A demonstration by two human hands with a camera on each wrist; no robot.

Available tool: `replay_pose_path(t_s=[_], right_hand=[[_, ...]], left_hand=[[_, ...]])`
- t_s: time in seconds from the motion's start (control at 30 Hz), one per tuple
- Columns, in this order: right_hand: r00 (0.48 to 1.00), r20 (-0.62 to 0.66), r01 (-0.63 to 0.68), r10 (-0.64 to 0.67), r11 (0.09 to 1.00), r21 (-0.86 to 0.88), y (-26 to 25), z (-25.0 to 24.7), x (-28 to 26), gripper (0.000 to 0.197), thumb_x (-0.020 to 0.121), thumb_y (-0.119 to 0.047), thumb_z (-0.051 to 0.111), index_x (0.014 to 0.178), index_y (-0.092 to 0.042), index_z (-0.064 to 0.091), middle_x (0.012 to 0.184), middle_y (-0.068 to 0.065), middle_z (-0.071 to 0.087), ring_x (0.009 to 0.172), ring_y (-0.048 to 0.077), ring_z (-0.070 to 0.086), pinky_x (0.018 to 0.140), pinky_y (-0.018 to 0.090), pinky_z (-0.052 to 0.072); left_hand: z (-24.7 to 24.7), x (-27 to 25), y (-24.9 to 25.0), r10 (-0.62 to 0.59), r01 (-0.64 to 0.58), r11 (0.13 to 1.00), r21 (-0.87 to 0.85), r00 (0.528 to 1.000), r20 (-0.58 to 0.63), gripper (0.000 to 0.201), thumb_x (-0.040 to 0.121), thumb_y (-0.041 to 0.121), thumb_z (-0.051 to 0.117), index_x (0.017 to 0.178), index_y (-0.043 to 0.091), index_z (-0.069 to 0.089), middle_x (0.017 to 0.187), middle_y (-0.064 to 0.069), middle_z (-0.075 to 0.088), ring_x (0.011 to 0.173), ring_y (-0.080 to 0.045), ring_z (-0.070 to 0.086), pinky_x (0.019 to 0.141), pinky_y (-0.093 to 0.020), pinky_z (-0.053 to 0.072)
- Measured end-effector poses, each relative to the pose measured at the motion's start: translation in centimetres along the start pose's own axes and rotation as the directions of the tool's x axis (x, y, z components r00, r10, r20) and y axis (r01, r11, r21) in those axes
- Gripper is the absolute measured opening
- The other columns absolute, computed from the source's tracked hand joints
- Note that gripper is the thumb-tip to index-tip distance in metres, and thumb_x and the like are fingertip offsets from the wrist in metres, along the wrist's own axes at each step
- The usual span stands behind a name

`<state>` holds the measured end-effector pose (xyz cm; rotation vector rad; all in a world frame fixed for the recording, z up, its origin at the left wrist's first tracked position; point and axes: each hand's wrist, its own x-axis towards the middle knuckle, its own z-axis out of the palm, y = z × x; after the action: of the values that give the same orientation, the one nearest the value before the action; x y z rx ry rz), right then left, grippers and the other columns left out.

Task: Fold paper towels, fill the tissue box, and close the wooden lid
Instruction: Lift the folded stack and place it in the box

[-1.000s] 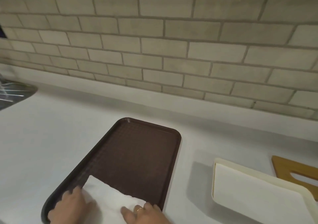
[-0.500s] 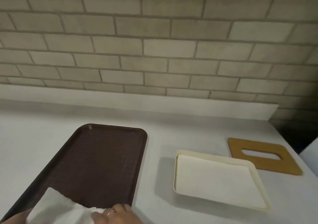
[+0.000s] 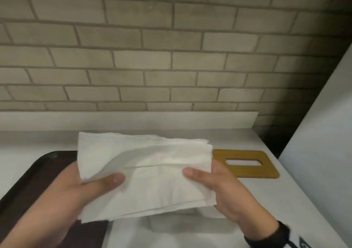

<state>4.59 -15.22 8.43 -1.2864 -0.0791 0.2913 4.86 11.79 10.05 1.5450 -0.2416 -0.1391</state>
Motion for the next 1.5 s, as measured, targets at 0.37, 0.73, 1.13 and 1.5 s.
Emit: replay_pose_path(t_s=[0.37,0.73,1.13,1.5], right_hand=[[0.986,-0.154,0.091,-0.055,0.967,0.240,1.7,-9.1,-1.2,0.116,0.027,-0.013,0.097,0.132,-0.021,0.047,0.119,0.011,0.064,0.110,0.030,0.061,0.096,0.044,0.049],[0.991,-0.116,0.085,-0.069,0.986,0.145,1.8,-10.0,-0.8,0.079,0.044,-0.019,0.094,0.116,-0.008,0.063,0.120,0.019,0.065,0.111,0.037,0.062,0.094,0.051,0.050],[0.933,-0.358,-0.120,-0.019,0.925,-0.361,3.5,-9.8,-1.4,0.044,0.063,-0.014,0.085,0.102,-0.023,0.065,0.097,-0.001,0.072,0.093,0.014,0.067,0.085,0.031,0.055],[0.917,-0.383,-0.002,-0.111,0.959,-0.285,3.2,-9.5,-1.5,0.050,0.057,-0.022,0.090,0.102,-0.017,0.069,0.096,-0.003,0.075,0.092,0.013,0.070,0.087,0.032,0.054]], left_hand=[[9.1,4.8,0.4,-0.019,-0.021,0.993,0.118,0.945,0.326,0.034,0.069,0.015,0.076,0.100,0.029,0.075,0.104,0.003,0.075,0.099,-0.010,0.069,0.077,-0.014,0.053],[7.8,7.9,-1.2,-0.125,0.105,0.989,0.103,0.968,0.216,0.053,0.048,0.032,0.079,0.098,0.014,0.075,0.098,-0.010,0.076,0.090,-0.027,0.073,0.077,-0.033,0.058],[7.9,6.0,-8.6,-0.167,0.147,0.925,0.350,0.986,0.028,0.063,0.039,0.042,0.085,0.098,0.041,0.063,0.096,0.008,0.071,0.086,-0.009,0.067,0.079,-0.025,0.052],[8.6,5.9,-7.7,-0.040,0.055,0.974,0.221,0.997,-0.070,0.058,0.061,0.024,0.087,0.113,0.028,0.062,0.102,0.013,0.072,0.094,-0.004,0.068,0.092,-0.032,0.051]])
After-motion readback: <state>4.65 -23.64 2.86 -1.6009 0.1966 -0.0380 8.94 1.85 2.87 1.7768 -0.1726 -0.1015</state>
